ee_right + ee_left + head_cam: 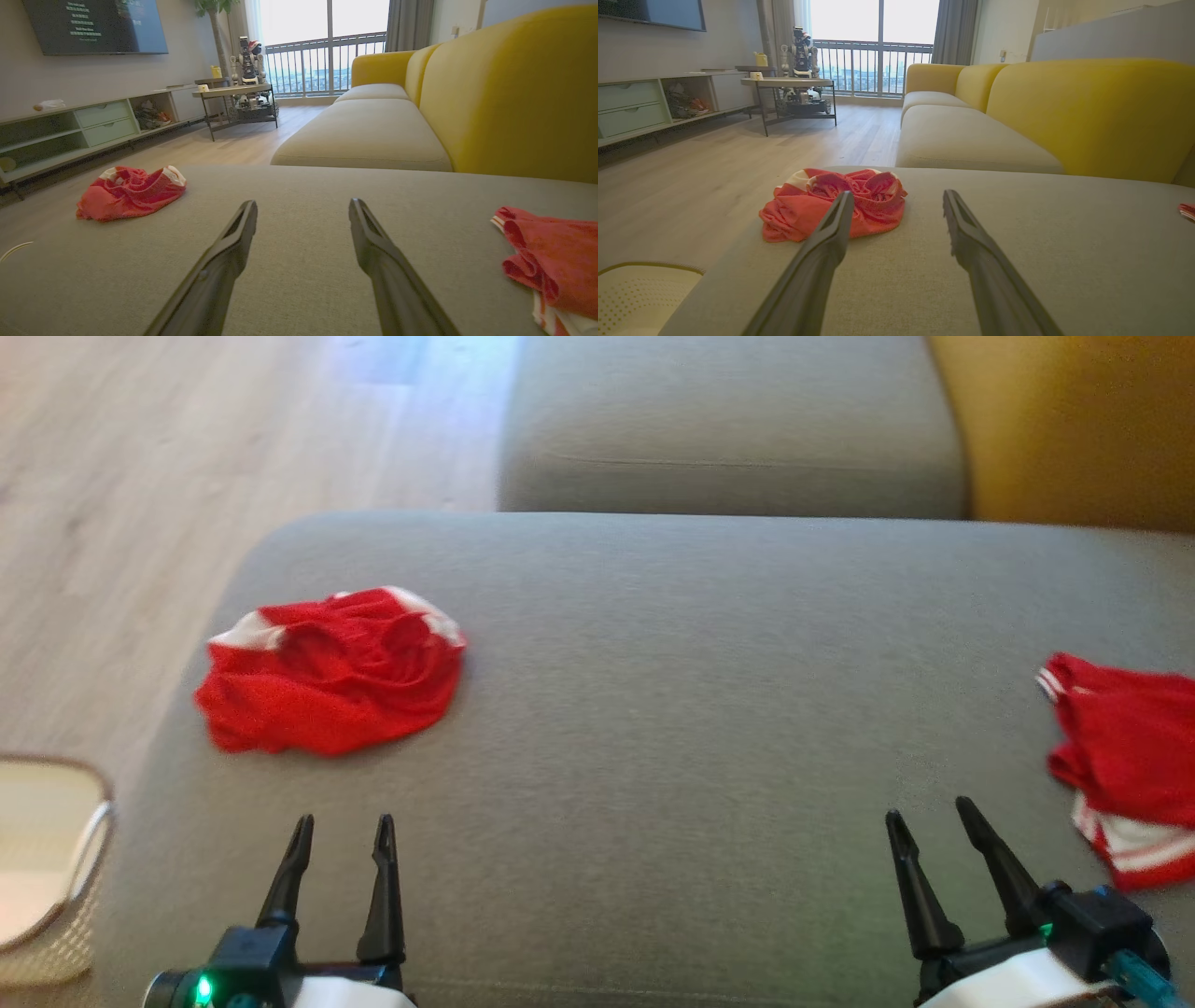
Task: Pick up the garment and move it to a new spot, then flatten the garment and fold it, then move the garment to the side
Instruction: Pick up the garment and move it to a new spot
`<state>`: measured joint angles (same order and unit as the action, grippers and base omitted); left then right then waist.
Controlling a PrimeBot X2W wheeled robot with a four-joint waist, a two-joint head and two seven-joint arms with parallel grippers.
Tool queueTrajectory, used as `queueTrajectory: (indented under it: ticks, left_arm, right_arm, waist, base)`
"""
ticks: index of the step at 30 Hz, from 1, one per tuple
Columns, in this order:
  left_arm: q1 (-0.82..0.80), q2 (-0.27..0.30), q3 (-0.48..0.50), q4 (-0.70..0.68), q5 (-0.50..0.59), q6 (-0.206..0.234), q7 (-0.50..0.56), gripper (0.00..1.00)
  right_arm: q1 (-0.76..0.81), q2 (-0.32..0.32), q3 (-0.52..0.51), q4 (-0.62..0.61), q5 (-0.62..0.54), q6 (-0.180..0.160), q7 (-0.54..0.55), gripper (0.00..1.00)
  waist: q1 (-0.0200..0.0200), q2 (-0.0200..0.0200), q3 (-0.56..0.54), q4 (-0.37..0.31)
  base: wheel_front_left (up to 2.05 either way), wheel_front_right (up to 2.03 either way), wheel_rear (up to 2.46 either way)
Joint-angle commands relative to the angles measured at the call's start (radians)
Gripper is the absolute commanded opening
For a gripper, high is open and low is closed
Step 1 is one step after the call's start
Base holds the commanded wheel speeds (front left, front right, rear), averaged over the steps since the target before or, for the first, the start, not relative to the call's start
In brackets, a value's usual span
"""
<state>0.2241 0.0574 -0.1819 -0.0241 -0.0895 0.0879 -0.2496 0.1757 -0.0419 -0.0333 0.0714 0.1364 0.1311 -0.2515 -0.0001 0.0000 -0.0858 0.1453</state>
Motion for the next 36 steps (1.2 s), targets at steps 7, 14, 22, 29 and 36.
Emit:
queueTrajectory:
  ticks: [7,14,22,29,36]
  left_arm:
    - [-0.020,-0.007,0.033,-0.043,0.020,0.003,-0.012,1.00]
    - [-0.004,-0.007,0.041,-0.053,0.020,0.006,-0.012,1.00]
    - [-0.001,-0.007,0.049,-0.078,-0.007,0.033,-0.012,1.00]
    - [-0.091,0.005,0.061,-0.040,-0.028,-0.035,-0.012,1.00]
    - [-0.412,0.040,0.112,0.071,-0.071,-0.117,-0.012,1.00]
  right_arm:
    - [-0.025,-0.008,0.036,-0.051,0.026,0.000,-0.010,1.00]
    - [-0.020,-0.008,0.046,-0.067,0.036,0.000,-0.010,1.00]
    - [-0.045,-0.008,0.073,-0.058,0.021,0.000,-0.010,1.00]
    - [-0.033,-0.008,0.062,-0.054,0.002,0.000,-0.010,1.00]
    - [-0.067,-0.008,0.036,-0.075,-0.058,0.000,-0.010,1.00]
  waist:
    - [0.0001,0.0000,-0.012,0.179]
    - [0.0001,0.0000,-0.012,0.292]
    - [0.0001,0.0000,0.029,0.332]
    - [0.0001,0.0000,0.058,0.341]
    - [0.0001,0.0000,0.176,0.297]
  base:
    - [0.00,0.00,0.00]
    - [0.00,0.00,0.00]
    - [0.00,0.00,0.00]
    - [0.00,0.00,0.00]
    - [0.00,0.00,0.00]
